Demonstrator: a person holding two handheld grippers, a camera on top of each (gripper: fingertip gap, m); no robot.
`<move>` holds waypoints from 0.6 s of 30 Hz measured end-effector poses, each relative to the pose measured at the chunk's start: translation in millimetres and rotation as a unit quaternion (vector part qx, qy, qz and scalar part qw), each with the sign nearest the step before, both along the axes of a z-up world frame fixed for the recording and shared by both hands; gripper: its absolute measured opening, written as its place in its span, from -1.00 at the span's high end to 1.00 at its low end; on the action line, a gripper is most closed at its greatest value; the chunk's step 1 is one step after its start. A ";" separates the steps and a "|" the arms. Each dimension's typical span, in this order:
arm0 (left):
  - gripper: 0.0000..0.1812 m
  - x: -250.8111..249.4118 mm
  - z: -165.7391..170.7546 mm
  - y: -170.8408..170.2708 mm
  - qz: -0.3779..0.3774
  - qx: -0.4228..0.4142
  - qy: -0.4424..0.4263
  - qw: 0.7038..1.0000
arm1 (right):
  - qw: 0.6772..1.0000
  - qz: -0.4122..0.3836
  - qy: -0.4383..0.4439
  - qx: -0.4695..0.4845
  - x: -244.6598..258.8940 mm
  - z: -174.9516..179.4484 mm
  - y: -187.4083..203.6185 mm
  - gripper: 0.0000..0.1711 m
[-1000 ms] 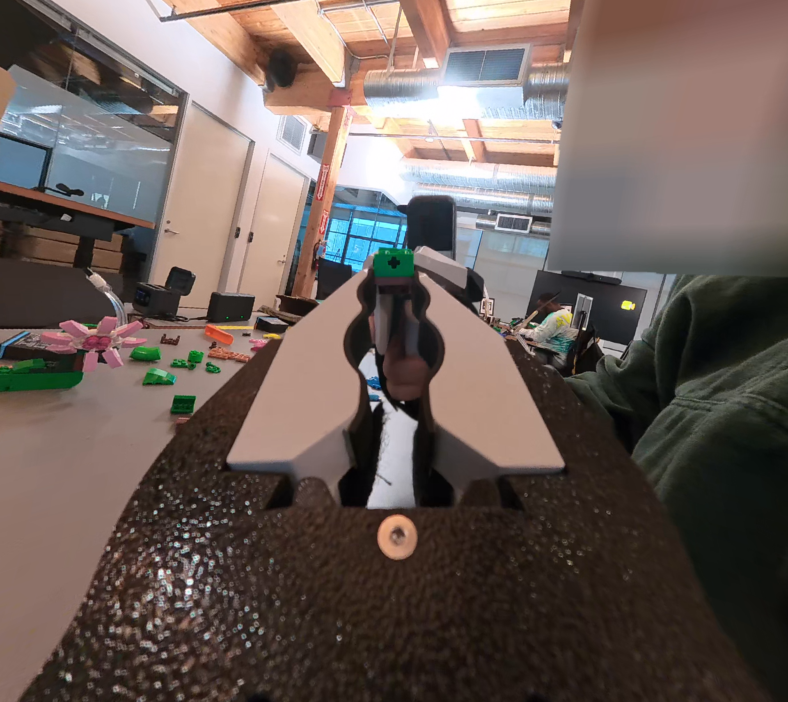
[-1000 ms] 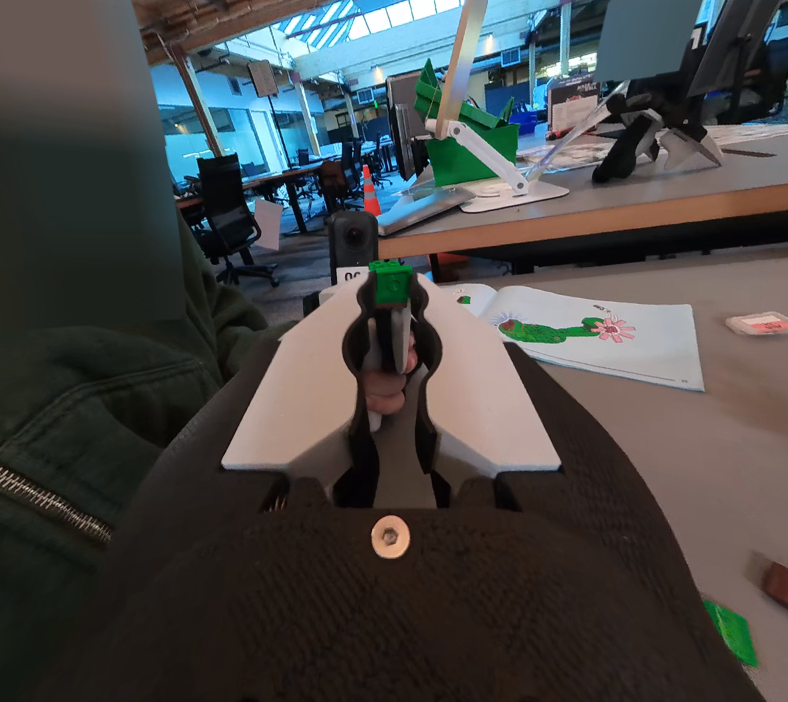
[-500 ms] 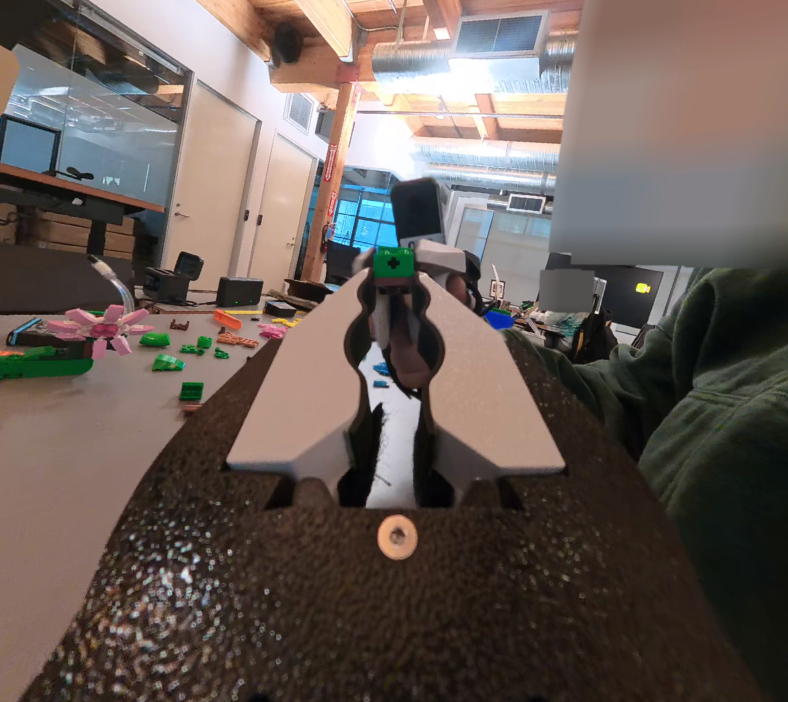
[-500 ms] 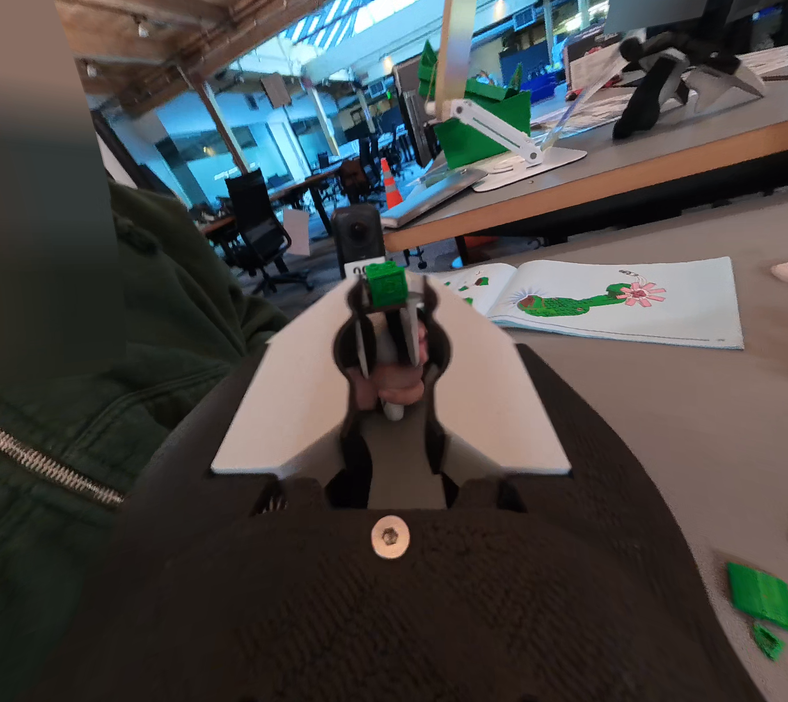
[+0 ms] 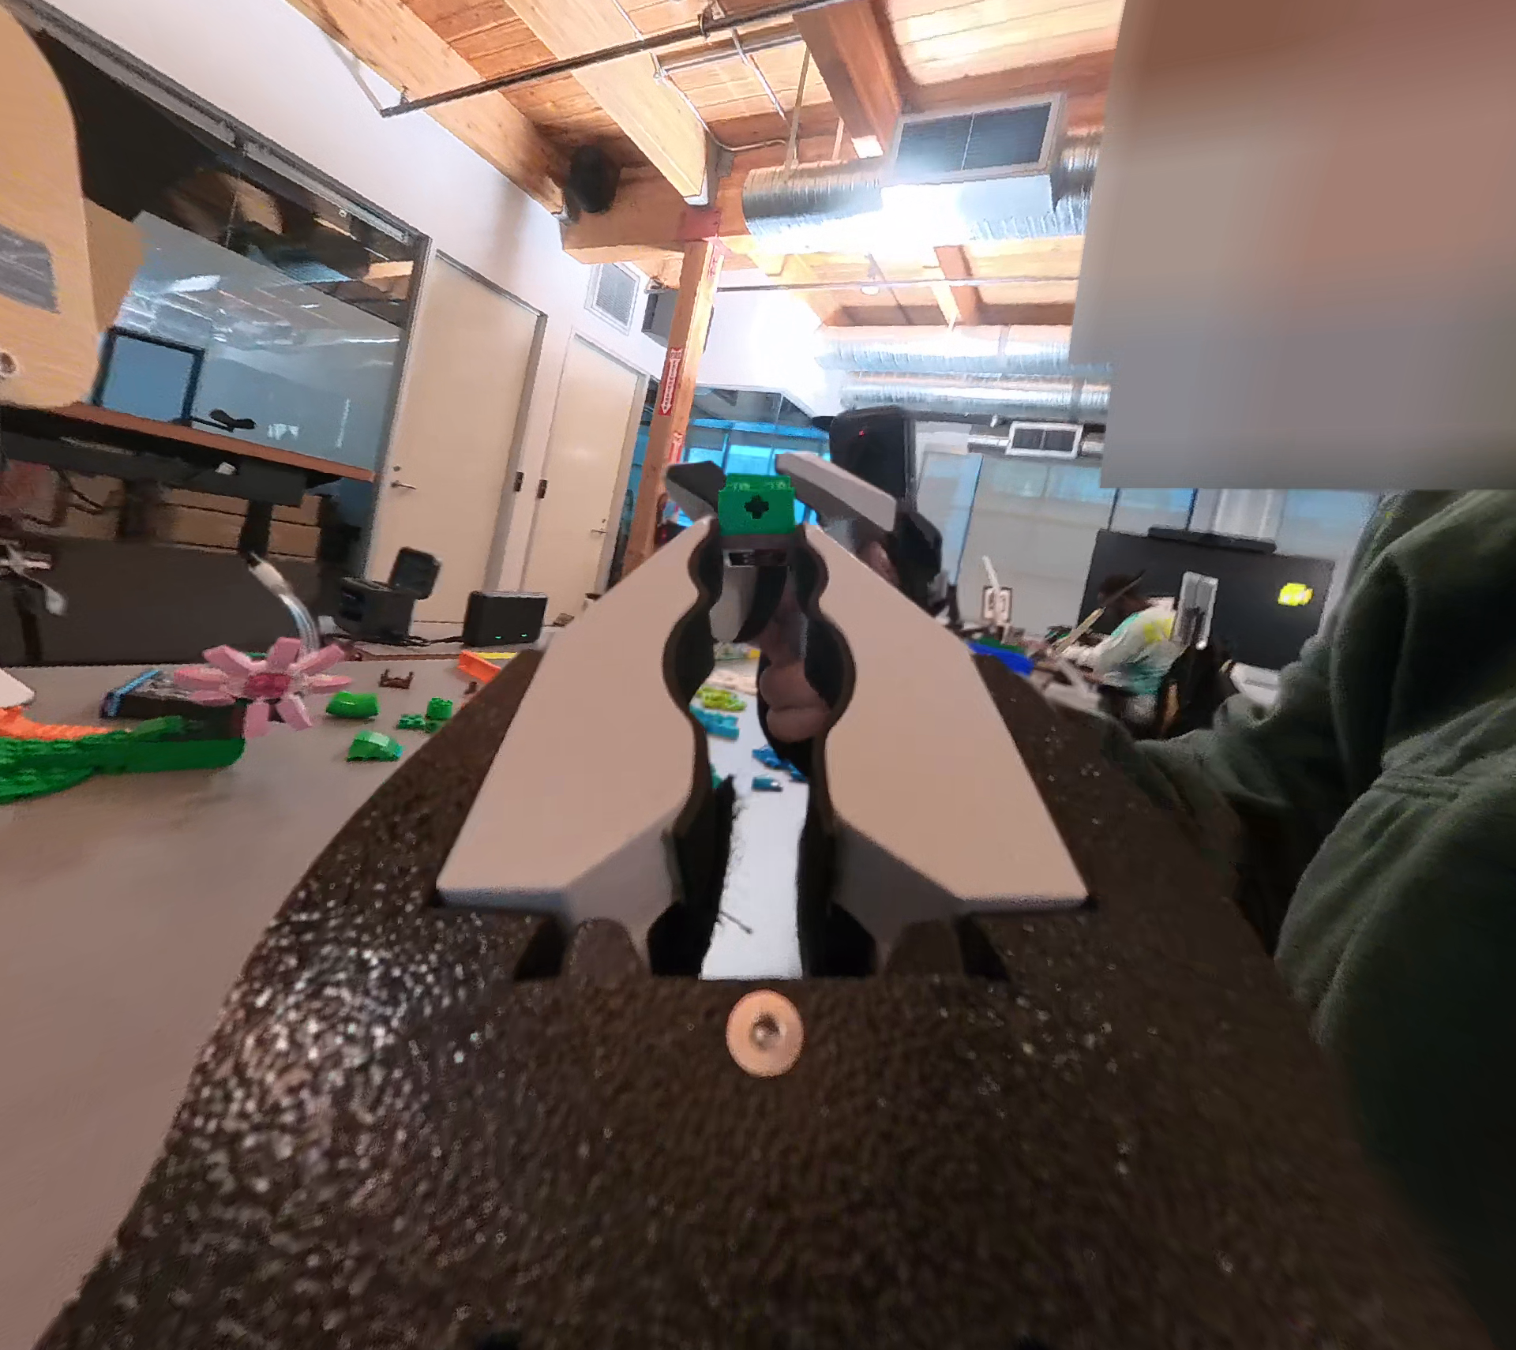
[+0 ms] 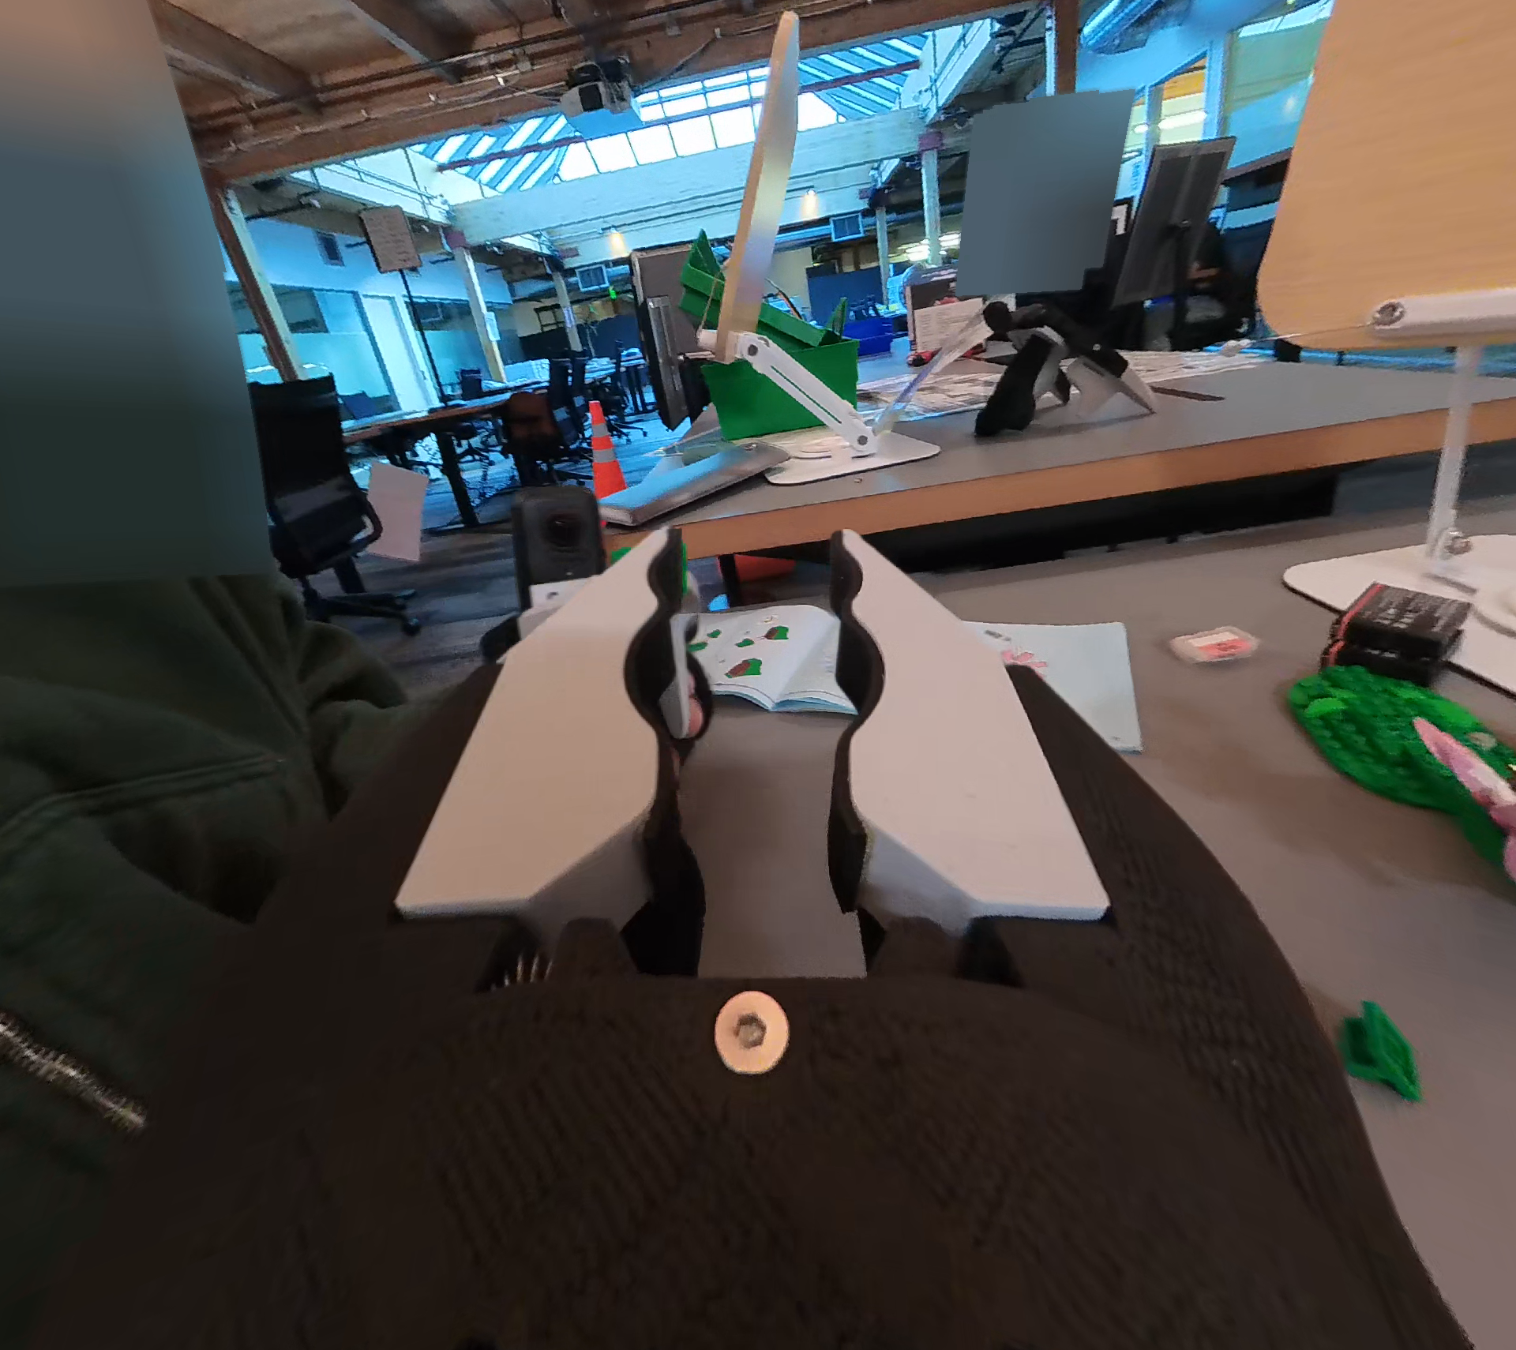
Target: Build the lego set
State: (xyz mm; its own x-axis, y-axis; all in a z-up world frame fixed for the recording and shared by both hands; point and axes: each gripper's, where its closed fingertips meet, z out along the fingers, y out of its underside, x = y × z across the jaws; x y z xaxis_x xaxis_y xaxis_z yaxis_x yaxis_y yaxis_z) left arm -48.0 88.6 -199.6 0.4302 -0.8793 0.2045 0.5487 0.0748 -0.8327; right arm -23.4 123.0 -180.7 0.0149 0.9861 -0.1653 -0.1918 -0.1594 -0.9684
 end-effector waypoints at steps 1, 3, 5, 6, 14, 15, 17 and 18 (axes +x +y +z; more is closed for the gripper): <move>0.85 2.3 0.0 -1.6 0.010 0.011 0.014 1.000 | 1.000 -0.005 -0.003 0.006 0.6 -0.5 1.1 0.60; 0.85 5.3 -0.3 -4.8 0.047 0.041 0.053 0.997 | 1.000 -0.017 -0.009 0.016 1.8 -1.7 3.8 0.62; 0.85 11.0 -3.5 -6.0 0.105 0.079 0.118 0.984 | 0.999 -0.031 -0.012 0.027 3.4 -1.9 6.6 0.63; 0.85 15.3 -4.4 -7.8 0.126 0.099 0.145 0.976 | 0.999 -0.036 -0.013 0.033 4.0 -1.9 7.5 0.64; 0.85 22.5 -8.3 -8.5 0.122 0.103 0.166 0.973 | 0.997 -0.047 -0.026 0.047 3.4 -5.5 8.9 0.67; 0.85 23.1 -8.9 -8.4 0.119 0.101 0.166 0.974 | 0.997 -0.047 -0.025 0.050 4.0 -4.5 8.5 0.67; 0.85 25.0 -9.8 -9.1 0.111 0.100 0.167 0.974 | 0.997 -0.049 -0.022 0.056 5.1 -2.5 8.1 0.67; 0.85 25.8 -10.2 -9.2 0.108 0.099 0.168 0.975 | 0.997 -0.049 -0.022 0.059 5.3 -2.2 7.8 0.67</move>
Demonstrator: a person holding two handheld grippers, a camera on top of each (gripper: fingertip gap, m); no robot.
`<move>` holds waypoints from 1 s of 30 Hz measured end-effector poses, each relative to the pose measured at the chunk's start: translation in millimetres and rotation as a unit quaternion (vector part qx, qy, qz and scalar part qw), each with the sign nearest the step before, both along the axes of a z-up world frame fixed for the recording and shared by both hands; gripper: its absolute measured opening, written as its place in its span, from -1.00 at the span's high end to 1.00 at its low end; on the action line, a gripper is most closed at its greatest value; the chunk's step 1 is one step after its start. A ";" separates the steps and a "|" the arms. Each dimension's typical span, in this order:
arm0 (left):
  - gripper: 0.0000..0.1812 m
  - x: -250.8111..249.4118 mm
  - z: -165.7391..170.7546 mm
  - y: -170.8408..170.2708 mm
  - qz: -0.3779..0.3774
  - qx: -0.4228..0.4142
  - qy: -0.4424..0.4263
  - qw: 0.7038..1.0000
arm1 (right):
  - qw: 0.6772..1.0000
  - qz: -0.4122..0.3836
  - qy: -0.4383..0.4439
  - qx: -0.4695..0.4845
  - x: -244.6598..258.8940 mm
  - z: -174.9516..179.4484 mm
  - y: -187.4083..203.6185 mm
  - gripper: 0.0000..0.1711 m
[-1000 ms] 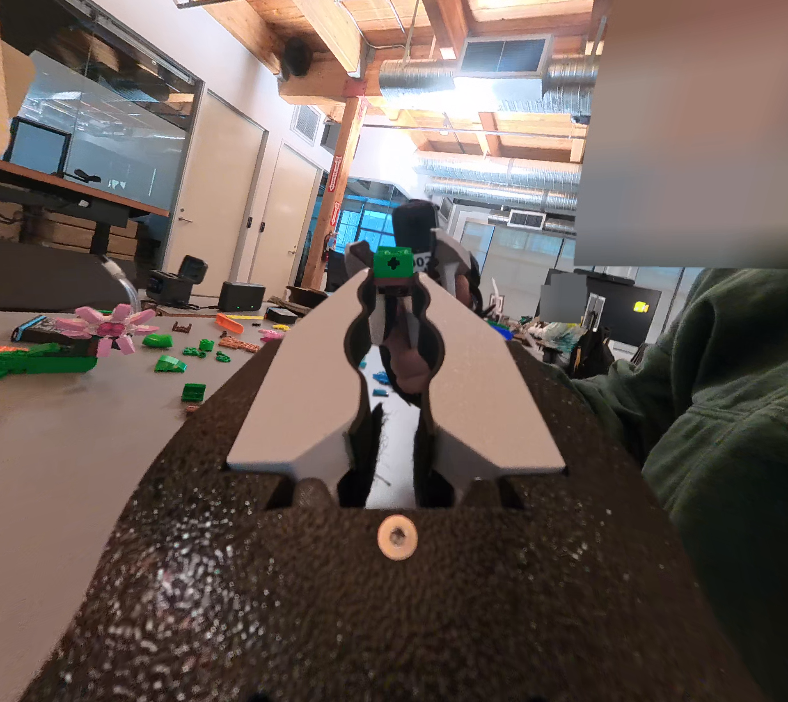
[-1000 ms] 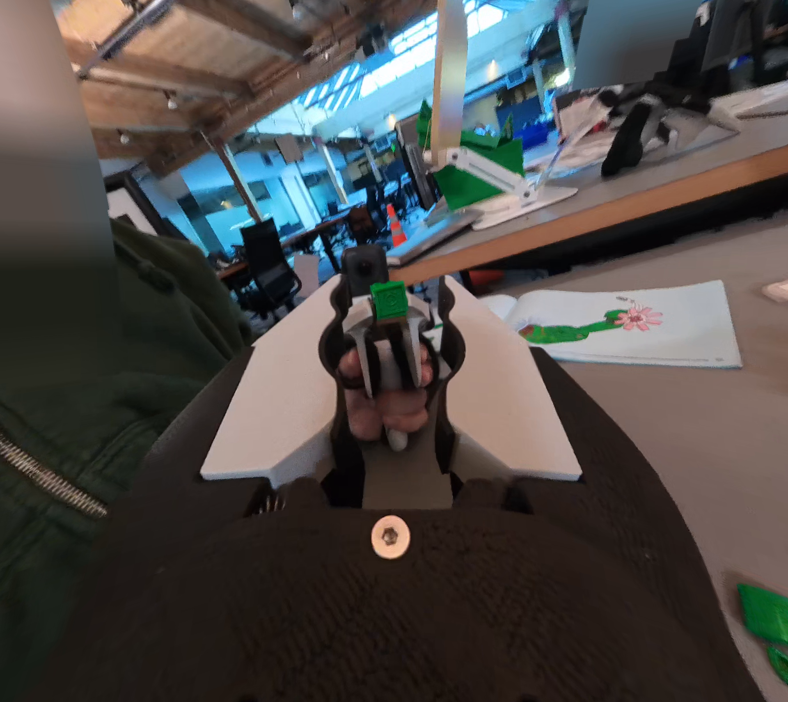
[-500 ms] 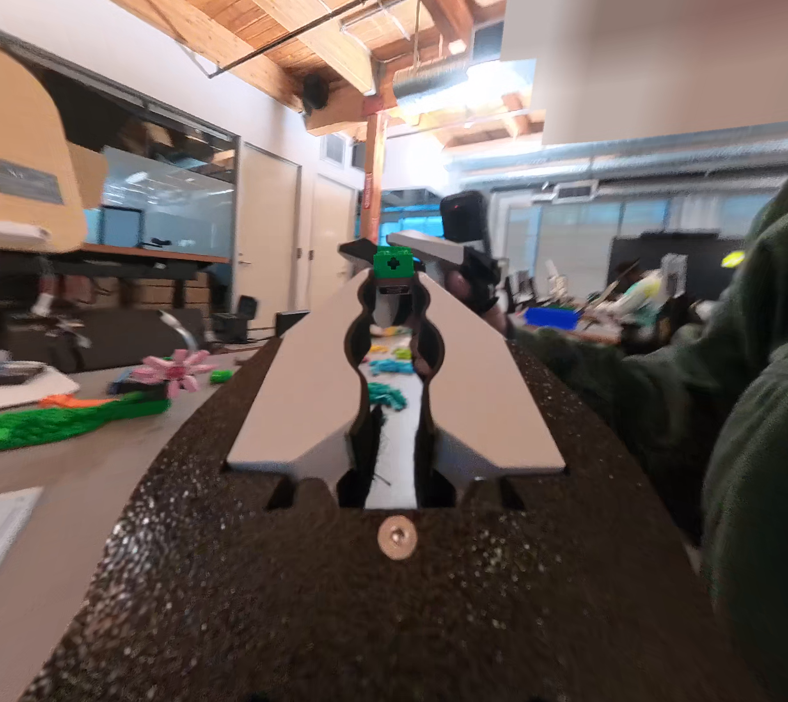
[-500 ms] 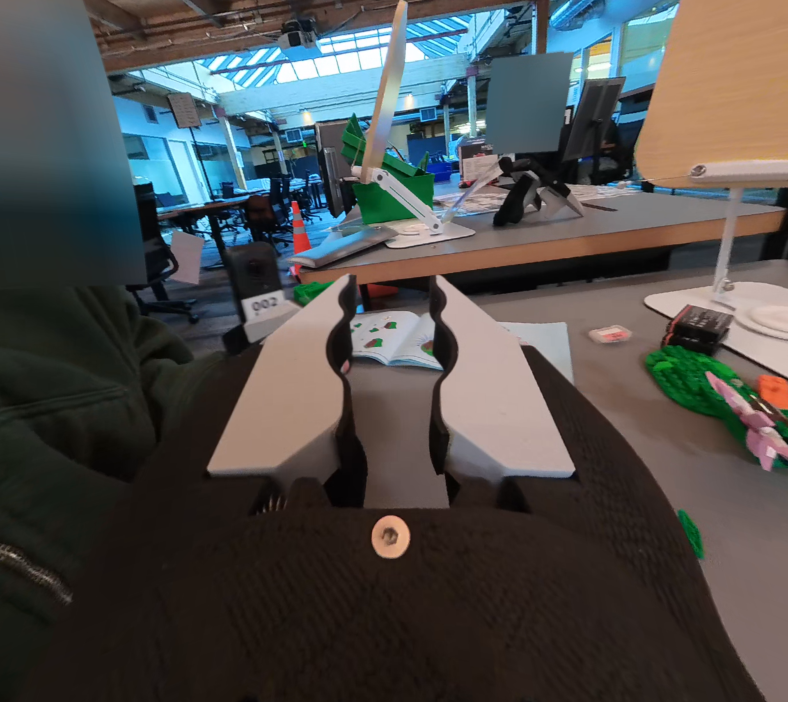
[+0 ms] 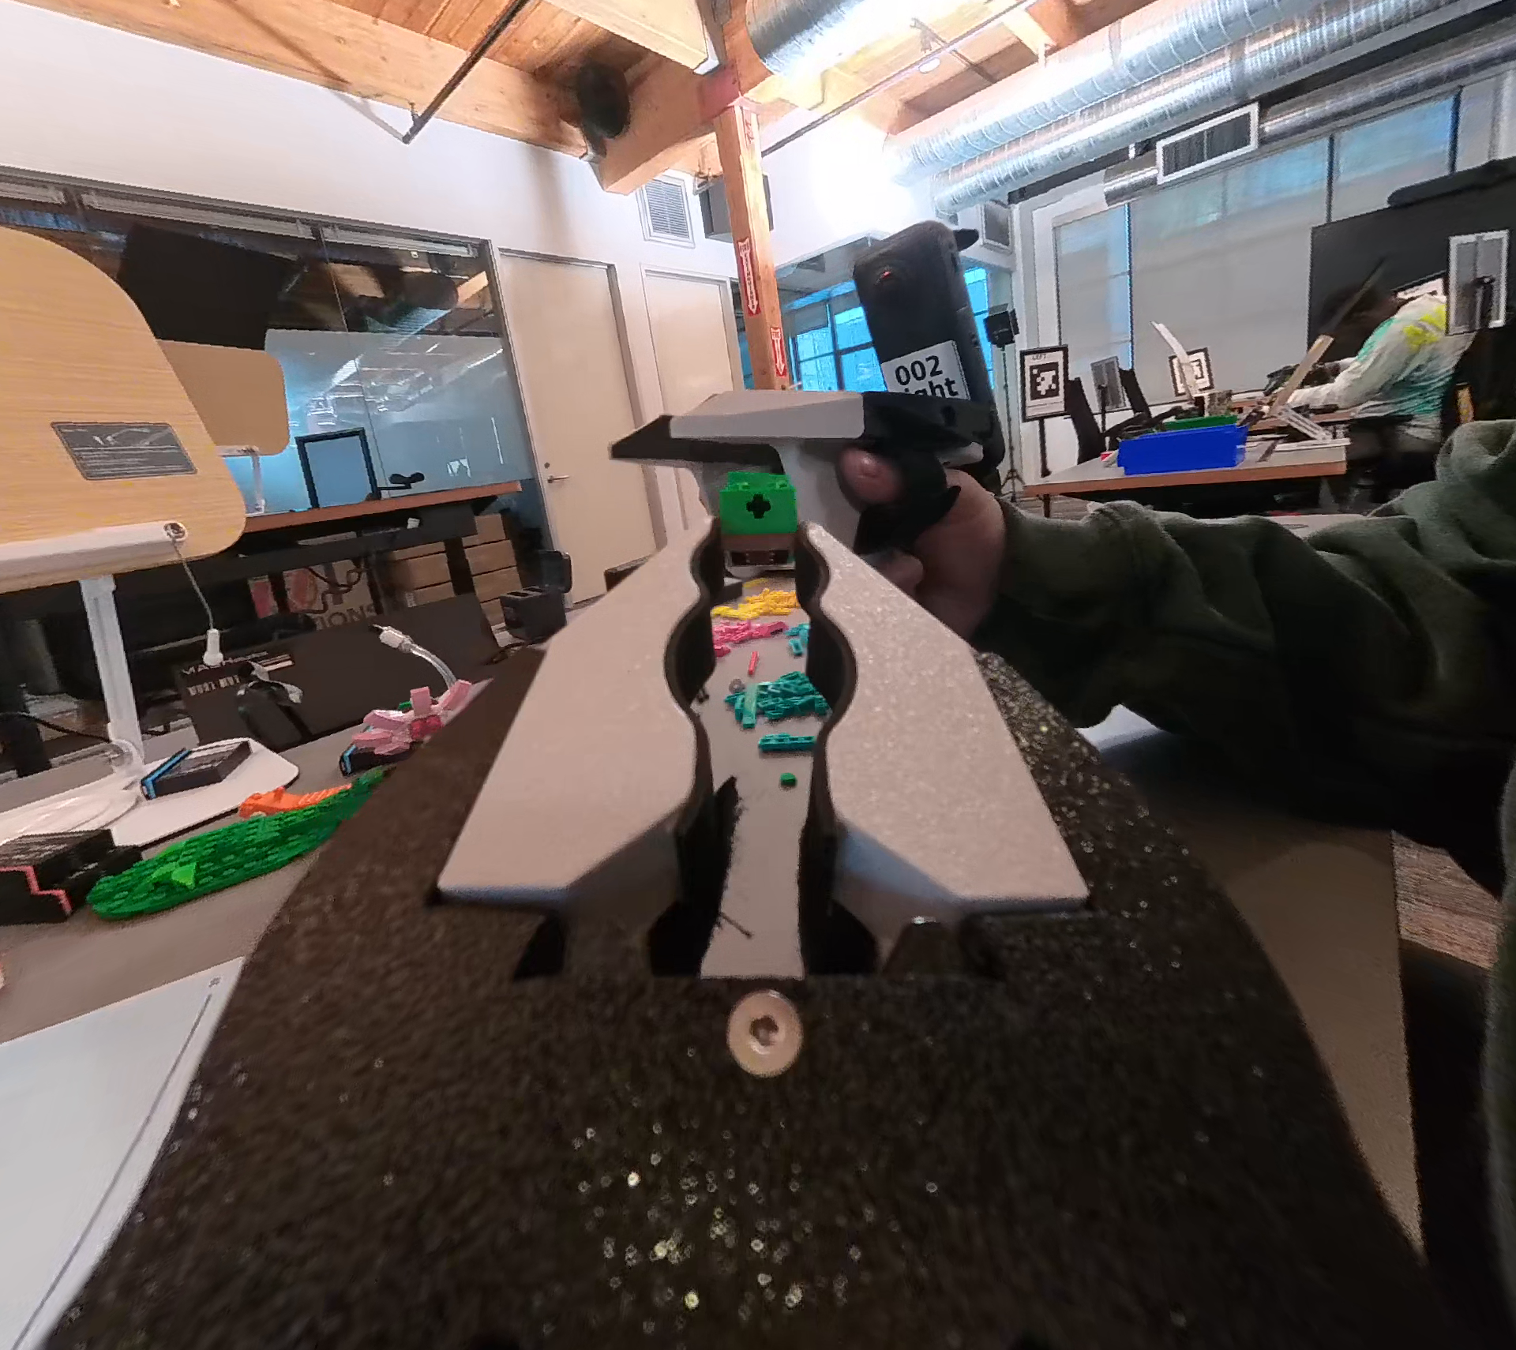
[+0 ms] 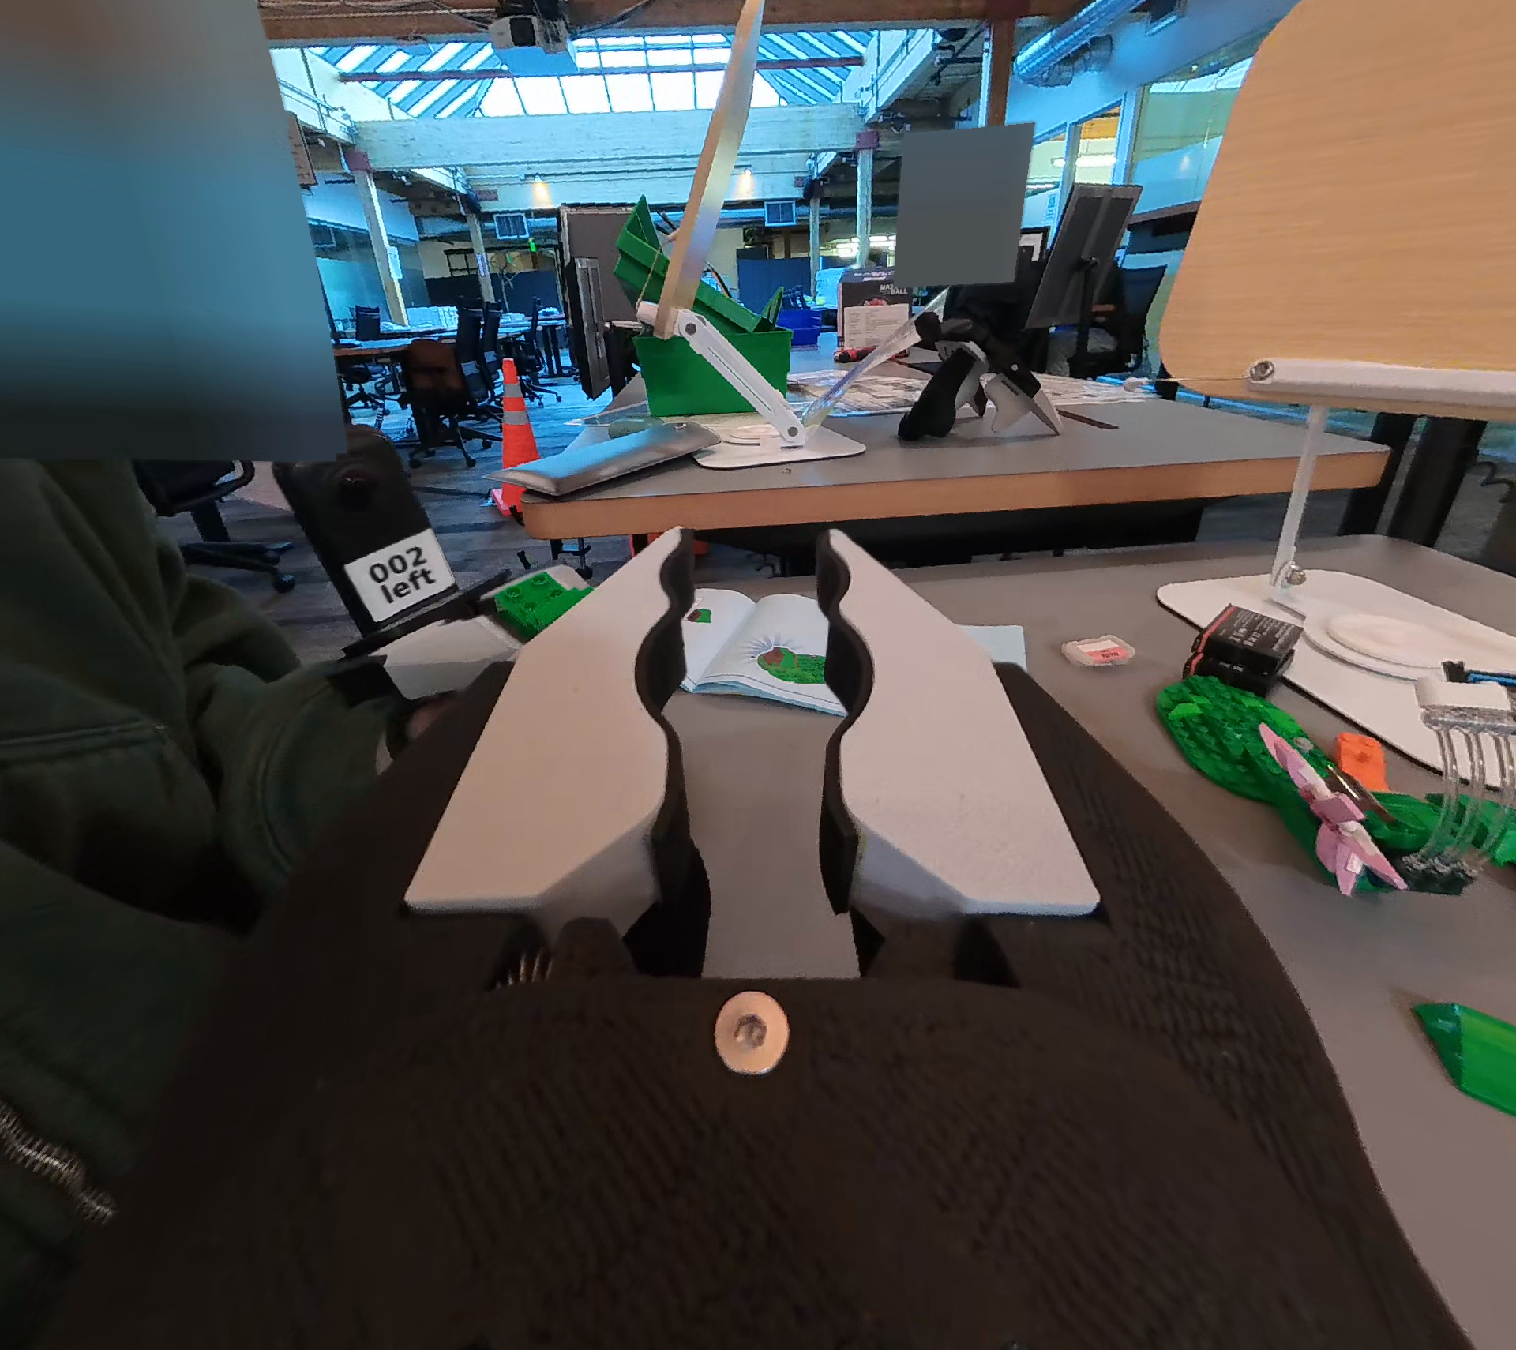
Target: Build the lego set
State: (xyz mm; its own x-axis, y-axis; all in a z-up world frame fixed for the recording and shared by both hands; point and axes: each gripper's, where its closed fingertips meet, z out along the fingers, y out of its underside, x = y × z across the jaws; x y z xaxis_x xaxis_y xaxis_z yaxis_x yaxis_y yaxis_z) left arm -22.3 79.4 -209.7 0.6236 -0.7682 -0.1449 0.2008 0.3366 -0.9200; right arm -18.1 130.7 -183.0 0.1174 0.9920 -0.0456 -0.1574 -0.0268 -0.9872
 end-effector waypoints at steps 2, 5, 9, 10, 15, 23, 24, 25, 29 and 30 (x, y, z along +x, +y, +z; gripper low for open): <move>0.85 0.4 -0.5 0.2 -0.002 -0.002 0.000 1.000 | 1.000 -0.001 -0.001 0.004 0.1 0.2 -0.2 0.67; 0.85 2.2 -2.3 0.6 -0.009 -0.010 0.002 1.000 | 1.000 0.000 -0.002 0.004 -0.7 -0.2 -0.9 0.67; 0.85 2.1 -2.8 1.2 -0.009 -0.012 0.002 1.000 | 1.000 0.000 -0.001 0.004 -0.4 0.2 -0.8 0.67; 0.85 2.3 -2.9 1.2 -0.008 -0.012 0.002 1.000 | 1.000 0.000 0.000 0.005 -0.3 0.3 -0.7 0.68; 0.85 2.0 -3.1 1.7 -0.005 -0.012 0.004 1.000 | 1.000 0.001 -0.001 0.006 -0.7 0.3 -1.1 0.67; 0.85 -0.1 -2.2 2.7 0.006 -0.008 0.004 1.000 | 1.000 0.001 0.002 0.008 -0.5 1.6 -1.6 0.68; 0.85 -0.1 -2.3 3.0 0.007 -0.008 0.005 1.000 | 1.000 0.001 0.002 0.007 -0.6 1.6 -1.6 0.68; 0.85 -0.7 -2.1 3.3 0.010 -0.007 0.005 1.000 | 1.000 0.002 0.002 0.007 -0.8 1.5 -1.7 0.68; 0.84 -3.8 -1.0 4.7 0.022 -0.005 0.002 1.000 | 1.000 0.001 0.002 0.008 -0.7 1.8 -1.5 0.68; 0.85 -4.9 -0.7 5.4 0.027 -0.004 0.001 1.000 | 1.000 0.002 0.002 0.008 -0.7 1.9 -1.7 0.68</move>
